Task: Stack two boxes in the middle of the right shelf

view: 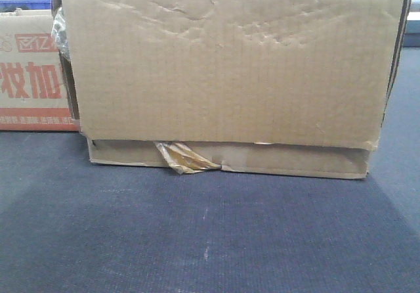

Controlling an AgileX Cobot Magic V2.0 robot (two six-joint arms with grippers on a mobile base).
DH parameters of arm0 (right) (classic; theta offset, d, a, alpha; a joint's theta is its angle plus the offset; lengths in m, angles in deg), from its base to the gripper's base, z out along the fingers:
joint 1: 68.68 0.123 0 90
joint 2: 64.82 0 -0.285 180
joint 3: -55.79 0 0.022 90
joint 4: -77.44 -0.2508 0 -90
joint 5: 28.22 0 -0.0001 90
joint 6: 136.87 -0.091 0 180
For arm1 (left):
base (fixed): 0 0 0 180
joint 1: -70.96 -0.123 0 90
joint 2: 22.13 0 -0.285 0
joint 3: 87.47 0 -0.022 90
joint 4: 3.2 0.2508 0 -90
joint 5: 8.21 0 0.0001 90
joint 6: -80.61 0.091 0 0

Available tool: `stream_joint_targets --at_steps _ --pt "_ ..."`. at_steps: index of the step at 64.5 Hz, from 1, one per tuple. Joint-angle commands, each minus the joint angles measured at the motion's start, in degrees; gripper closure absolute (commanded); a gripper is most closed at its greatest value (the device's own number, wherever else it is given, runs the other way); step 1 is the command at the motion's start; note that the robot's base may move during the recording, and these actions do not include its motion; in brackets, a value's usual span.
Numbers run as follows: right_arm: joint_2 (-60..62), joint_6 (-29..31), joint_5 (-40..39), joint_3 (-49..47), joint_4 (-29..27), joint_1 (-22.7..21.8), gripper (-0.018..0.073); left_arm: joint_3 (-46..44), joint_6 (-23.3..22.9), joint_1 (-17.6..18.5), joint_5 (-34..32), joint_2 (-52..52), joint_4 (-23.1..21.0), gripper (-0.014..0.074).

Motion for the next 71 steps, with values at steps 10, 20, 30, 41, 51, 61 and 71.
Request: stream_joint_targets --at_steps 10,20,30,41,51,61,71 --pt "0.2 0.1 -1.4 0.0 0.6 -0.2 0.0715 -0.1 0.0 -0.3 -0.9 -0.2 -0.4 0.0707" --pt "0.2 0.1 -1.4 0.0 0.6 -0.2 0.0715 -0.1 0.0 -0.3 -0.9 -0.2 -0.4 0.0707" --pt "0.2 0.1 -1.4 0.0 0.6 -0.2 0.0715 -0.1 0.0 -0.3 -0.9 -0.2 -0.4 0.0707" --pt "0.2 0.1 -1.9 0.0 0.6 -0.3 0.0715 -0.1 0.0 -0.3 -3.1 -0.2 -0.4 0.0707" --pt "0.2 0.1 -5.3 0.0 0.6 -0.3 0.0715 -0.1 0.0 -0.3 -5.1 -0.2 -0.4 0.0707" --pt "0.2 0.1 -10.7 0.0 0.6 -0.3 0.0715 -0.1 0.0 -0.3 -9.0 -0.2 -3.4 0.0707" --pt "0.2 0.1 -11.4 -2.1 0.6 -0.3 0.0715 -2.7 0.0 -0.3 -10.1 -0.2 -4.0 0.0707"
